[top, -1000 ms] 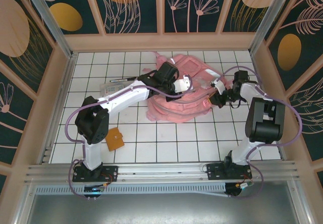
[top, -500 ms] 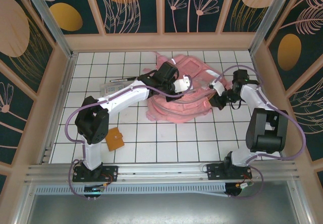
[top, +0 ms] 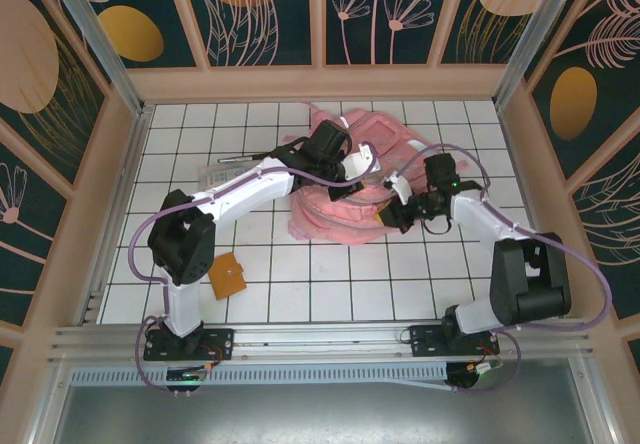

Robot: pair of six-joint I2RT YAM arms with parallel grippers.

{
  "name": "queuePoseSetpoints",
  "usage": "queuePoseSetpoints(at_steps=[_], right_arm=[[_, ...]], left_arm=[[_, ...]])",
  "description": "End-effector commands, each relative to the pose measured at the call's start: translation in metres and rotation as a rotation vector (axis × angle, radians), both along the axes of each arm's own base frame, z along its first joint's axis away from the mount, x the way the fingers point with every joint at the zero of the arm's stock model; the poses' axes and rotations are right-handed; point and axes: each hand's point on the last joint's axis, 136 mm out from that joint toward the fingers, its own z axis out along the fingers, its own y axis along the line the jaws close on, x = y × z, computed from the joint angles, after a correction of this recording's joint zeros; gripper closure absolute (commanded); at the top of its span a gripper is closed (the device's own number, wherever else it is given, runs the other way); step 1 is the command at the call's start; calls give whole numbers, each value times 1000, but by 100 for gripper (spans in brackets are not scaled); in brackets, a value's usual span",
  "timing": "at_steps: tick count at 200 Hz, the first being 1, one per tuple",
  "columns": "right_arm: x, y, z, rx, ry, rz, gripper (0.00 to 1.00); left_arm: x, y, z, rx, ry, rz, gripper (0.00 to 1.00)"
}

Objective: Pack books, pencil case, and school supplies into a backpack

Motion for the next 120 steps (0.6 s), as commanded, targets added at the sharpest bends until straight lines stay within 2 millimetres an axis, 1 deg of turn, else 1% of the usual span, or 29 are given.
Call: queuePoseSetpoints(at_steps=[1, 14, 25, 54, 64, 69, 83, 90, 96, 103, 120], right_arm=[[-9, 39, 34, 176, -55, 53, 100], [-17, 47, 39, 203, -55, 69, 100], [-21, 52, 40, 203, -53, 70, 100], [-20, 74, 36, 204, -88, 17, 100], [-22, 76, 35, 220, -116, 21, 100], [-25, 76, 35, 224, -134, 33, 100], [-35, 70, 31, 169, -254, 119, 80], [-44, 65, 28, 125, -324, 191, 74], [-51, 60, 27, 84, -381, 247, 73], [-53, 53, 26, 28, -449, 282, 72], [-49, 32, 28, -97, -608, 319, 71]], left_arm=[[-7, -32, 35, -187, -8, -64, 100], [-8, -32, 33, -186, -4, -61, 100], [-7, -31, 29, -178, 3, -55, 100], [-8, -34, 27, -188, 18, -60, 100], [-7, -35, 28, -200, 22, -56, 100], [-7, -35, 29, -206, 22, -54, 100], [-8, -35, 33, -224, 20, -49, 100], [-10, -34, 35, -229, 20, -50, 100], [-11, -33, 35, -231, 21, -52, 100], [-13, -32, 35, -229, 25, -58, 100], [-16, -30, 35, -225, 23, -69, 100]])
